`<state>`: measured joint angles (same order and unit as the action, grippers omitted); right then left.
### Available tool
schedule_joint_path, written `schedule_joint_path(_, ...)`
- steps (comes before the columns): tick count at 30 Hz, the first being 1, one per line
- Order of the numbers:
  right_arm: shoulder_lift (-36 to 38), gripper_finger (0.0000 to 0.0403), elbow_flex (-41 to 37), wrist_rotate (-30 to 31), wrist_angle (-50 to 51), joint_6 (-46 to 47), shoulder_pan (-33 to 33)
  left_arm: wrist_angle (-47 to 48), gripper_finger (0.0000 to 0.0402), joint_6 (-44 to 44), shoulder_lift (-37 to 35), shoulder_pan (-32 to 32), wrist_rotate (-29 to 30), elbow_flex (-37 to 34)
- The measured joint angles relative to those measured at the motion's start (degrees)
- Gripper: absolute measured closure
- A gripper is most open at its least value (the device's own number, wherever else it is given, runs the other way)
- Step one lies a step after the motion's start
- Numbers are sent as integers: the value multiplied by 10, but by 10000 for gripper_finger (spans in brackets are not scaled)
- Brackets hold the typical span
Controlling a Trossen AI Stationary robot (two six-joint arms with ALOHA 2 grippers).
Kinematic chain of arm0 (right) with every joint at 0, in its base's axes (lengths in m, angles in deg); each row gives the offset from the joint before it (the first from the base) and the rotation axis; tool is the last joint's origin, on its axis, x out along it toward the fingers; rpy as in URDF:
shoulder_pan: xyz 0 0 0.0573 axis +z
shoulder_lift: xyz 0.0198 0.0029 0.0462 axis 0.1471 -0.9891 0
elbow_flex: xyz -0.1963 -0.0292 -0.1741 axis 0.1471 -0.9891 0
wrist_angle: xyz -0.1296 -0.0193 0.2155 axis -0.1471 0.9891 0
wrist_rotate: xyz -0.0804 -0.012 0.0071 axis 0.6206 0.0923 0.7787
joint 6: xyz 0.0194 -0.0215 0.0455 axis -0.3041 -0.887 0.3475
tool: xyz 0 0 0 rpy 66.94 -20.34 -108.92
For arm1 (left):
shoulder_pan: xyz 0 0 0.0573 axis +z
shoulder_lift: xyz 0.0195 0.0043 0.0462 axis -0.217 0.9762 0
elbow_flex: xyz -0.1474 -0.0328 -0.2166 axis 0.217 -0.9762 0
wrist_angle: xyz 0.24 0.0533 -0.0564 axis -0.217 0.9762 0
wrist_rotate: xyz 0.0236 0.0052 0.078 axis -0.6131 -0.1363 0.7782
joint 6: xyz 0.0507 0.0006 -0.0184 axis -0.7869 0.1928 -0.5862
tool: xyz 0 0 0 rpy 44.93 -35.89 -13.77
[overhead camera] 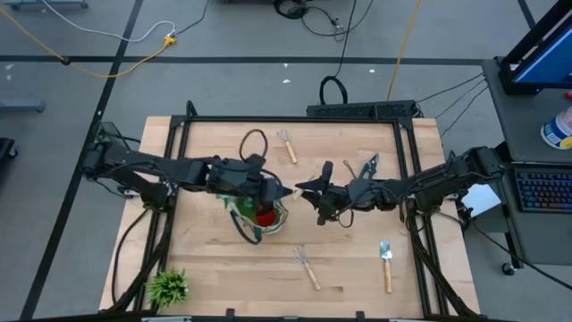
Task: Pick & Place Garden tools in Gardening bag
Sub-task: Put the left trowel into the gardening bag
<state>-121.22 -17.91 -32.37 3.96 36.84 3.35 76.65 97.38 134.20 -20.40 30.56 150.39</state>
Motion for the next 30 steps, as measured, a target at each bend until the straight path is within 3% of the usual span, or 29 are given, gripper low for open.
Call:
schedule_joint_path(5,0,340,0,-7,16,69,1,55,202,-92,-35,10,34,2)
schedule_joint_path(11,13,340,0,-112,-9,195,0,144,202,-177,-92,12,61,3)
schedule_joint_path(17,13,340,0,-182,-126,306,-1,278,201,-198,-141,9,90,1)
schedule_joint_path(24,13,340,24,-181,-160,342,-8,366,201,-214,-184,-1,143,1)
schedule_joint_path(30,-14,340,69,-197,-166,347,-21,377,201,-262,-200,-11,146,2)
